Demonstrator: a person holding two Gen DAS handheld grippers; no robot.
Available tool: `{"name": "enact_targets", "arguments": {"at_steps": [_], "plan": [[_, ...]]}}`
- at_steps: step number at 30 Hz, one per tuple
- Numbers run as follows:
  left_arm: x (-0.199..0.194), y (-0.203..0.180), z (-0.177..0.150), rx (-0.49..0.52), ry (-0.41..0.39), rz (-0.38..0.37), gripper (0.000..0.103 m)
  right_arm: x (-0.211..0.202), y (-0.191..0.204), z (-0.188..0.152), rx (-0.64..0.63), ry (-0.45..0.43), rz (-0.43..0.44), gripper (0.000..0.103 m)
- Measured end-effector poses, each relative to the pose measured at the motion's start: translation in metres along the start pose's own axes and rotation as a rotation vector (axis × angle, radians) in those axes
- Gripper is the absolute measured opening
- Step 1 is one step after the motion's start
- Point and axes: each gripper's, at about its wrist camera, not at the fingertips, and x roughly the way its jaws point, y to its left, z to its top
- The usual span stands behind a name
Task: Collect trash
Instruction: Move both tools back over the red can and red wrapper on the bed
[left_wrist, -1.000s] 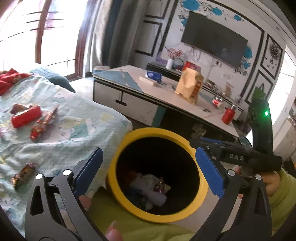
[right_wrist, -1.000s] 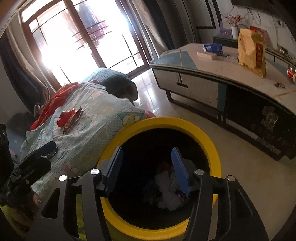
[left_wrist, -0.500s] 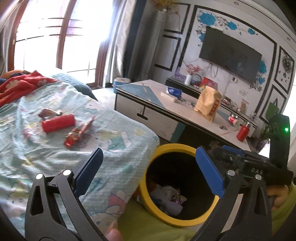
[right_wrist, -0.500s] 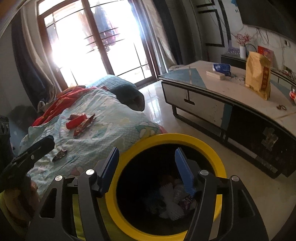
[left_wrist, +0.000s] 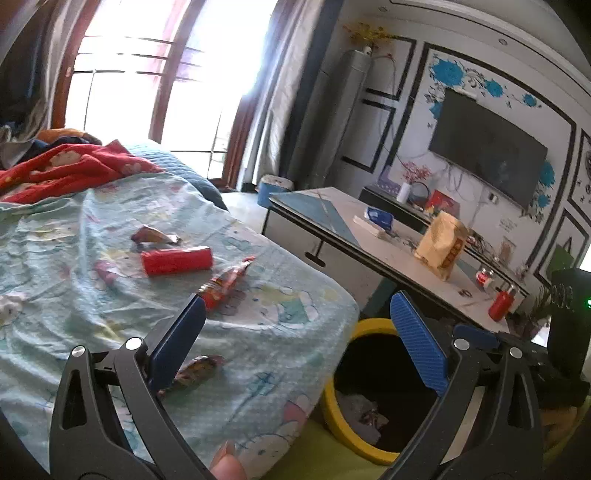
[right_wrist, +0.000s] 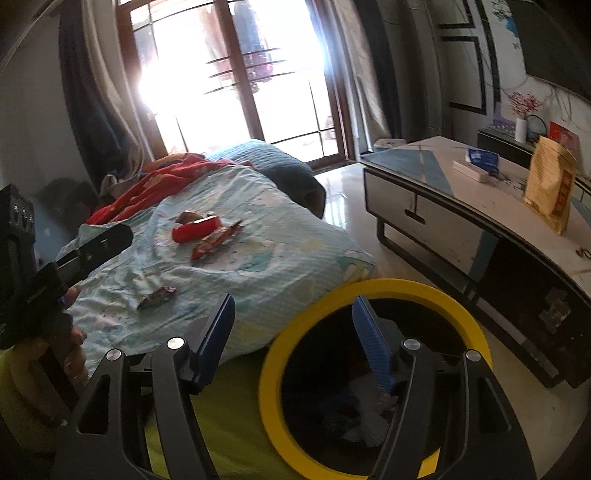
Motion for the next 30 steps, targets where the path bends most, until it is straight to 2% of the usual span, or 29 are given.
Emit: {"name": "enact_targets", "arguments": {"at_steps": [17, 30], "plan": [[-0.022, 0.059, 0.015, -0.086, -0.071, 0.081, 0.092, 0.028, 0.065, 0.008, -0.109, 0.038, 0.081, 0.064], [-0.022, 0.112, 0.02, -0.165, -0.071, 0.161, 0.092, 0.073, 0.096, 0.027, -0.135, 0.064, 0.12, 0.064]]}}
